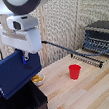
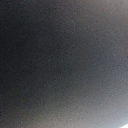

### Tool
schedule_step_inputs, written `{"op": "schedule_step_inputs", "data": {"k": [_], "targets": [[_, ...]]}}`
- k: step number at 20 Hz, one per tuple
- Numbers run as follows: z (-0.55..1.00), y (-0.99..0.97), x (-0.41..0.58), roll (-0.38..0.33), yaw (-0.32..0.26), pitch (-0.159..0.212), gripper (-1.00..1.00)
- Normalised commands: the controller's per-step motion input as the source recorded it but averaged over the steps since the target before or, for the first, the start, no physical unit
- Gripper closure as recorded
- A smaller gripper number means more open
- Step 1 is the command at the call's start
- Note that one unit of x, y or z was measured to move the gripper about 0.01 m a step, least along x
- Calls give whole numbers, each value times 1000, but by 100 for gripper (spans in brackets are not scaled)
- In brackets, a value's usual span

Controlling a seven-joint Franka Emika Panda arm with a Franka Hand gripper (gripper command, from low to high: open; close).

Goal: Please shift your gripper toward the book. Carefully hold the book with your gripper. Gently transport the book using your gripper to the caddy's front section. Safely let the book go into the caddy's front area.

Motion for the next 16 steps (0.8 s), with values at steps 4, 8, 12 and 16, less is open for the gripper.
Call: {"op": "schedule_step_inputs", "data": {"k": [4, 8, 12, 16], "targets": [[188, 550, -221, 49, -51, 95, 100], [177, 591, -81, 48, -72, 89, 100], [58, 716, 11, 33, -115, 56, 100], [0, 779, 29, 11, -105, 63, 100]]}}
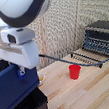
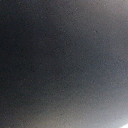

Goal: Please shift your gripper toward the book. Carefully hold the book with your gripper. Gently transport the book using your gripper to the caddy's front section. Safely let the book go into the caddy's front area.

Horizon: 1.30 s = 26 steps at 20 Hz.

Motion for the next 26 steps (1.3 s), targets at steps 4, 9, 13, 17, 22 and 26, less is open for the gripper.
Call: {"op": "schedule_step_inputs", "data": {"k": [4, 9, 13, 17, 22, 26], "targets": [[-9, 641, 126, 0, -131, 50, 100], [-9, -79, 680, 0, -208, 3, 100], [36, -199, 751, 18, -85, 5, 100], [0, 21, 274, 5, 7, 40, -100], [95, -9, 58, 0, 4, 39, -100], [425, -124, 135, 26, -29, 109, -100]]}}
